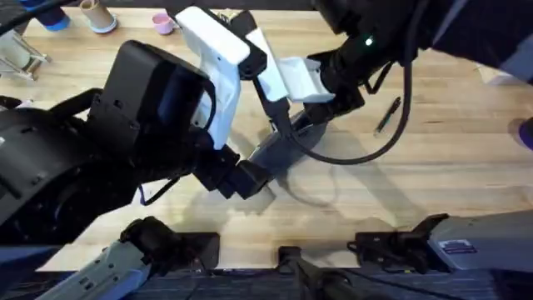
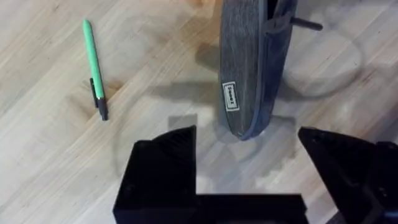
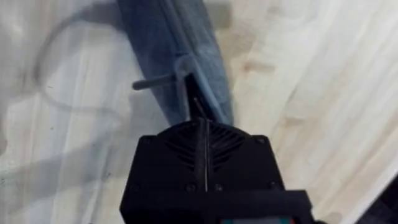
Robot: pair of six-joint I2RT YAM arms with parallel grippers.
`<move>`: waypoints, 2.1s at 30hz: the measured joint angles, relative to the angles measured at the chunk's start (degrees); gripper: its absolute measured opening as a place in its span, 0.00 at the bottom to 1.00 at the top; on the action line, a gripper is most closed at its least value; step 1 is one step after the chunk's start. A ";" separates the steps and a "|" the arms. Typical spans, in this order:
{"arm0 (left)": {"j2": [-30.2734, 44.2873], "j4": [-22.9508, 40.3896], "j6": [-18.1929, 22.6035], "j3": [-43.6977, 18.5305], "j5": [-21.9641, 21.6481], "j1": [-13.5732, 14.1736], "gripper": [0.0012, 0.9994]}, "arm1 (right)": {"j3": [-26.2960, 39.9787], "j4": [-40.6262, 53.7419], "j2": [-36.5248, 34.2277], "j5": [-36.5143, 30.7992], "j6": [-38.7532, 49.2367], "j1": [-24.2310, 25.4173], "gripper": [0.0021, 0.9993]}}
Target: Unzip the bag, pick up the pens from the table one at a time and place them inside, then zip the bag closed.
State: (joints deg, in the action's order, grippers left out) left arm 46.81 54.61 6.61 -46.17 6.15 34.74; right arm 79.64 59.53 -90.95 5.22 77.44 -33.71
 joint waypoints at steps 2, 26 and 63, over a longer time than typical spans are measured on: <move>0.00 0.32 0.00 0.00 0.00 0.00 0.99 | -1.07 -0.05 -0.19 0.35 0.21 0.00 0.03; -14.51 7.77 -0.04 -0.07 -0.02 0.00 0.99 | -4.89 -6.32 -7.94 2.31 0.60 -1.33 0.03; -14.51 7.76 -0.04 -0.07 -3.78 0.00 0.99 | -5.41 -5.62 7.48 2.41 -28.43 -0.01 1.00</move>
State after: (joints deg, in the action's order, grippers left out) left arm 32.29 62.37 6.57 -46.24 2.37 34.74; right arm 74.24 53.91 -83.47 7.63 49.01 -33.73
